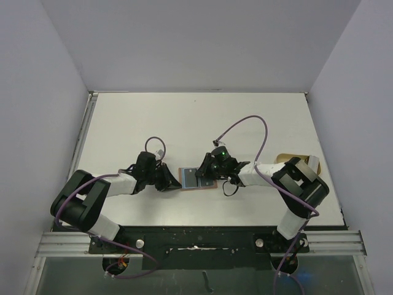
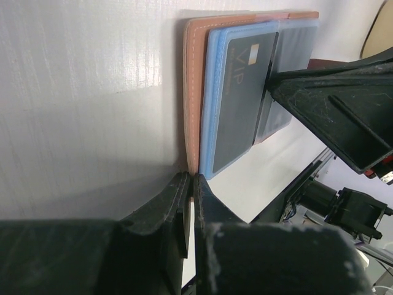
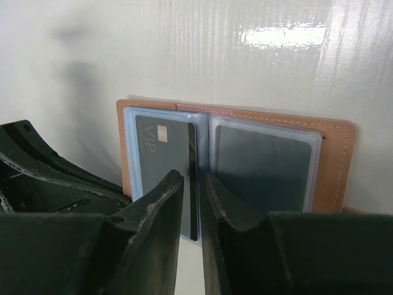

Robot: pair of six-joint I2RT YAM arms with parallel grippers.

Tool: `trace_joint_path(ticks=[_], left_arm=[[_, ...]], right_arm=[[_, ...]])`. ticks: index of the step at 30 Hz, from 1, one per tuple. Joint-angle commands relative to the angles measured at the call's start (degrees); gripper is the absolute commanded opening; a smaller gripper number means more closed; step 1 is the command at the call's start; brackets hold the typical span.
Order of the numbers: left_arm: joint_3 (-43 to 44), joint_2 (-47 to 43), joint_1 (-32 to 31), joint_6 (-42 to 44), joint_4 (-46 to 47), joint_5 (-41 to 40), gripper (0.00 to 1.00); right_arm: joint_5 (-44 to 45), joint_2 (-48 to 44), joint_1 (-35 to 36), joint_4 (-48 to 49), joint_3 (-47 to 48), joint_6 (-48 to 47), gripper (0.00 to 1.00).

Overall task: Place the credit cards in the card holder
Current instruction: Insert the credit card into the card holder.

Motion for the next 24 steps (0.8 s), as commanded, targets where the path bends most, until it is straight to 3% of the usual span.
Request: trace_joint_path(ticks=[1,16,24], left_arm=[[1.8,0.3,-0.3,1.2,1.4,1.9,0.00],[2.6,0.4,-0.3,2.8,0.9,3.6,0.00],[3.5,-0.1,-0.1,4.8,-2.6,3.2,0.00]], right_arm=[[-0.8,-3.1,0.3,0.1,0.6,-2.8,0.19],[-4.8,0.4,1.5,-1.6,4.9,-6.4,0.16],[3.6,-6.4,-0.5,-18.3,9.9,-13.2,0.33]])
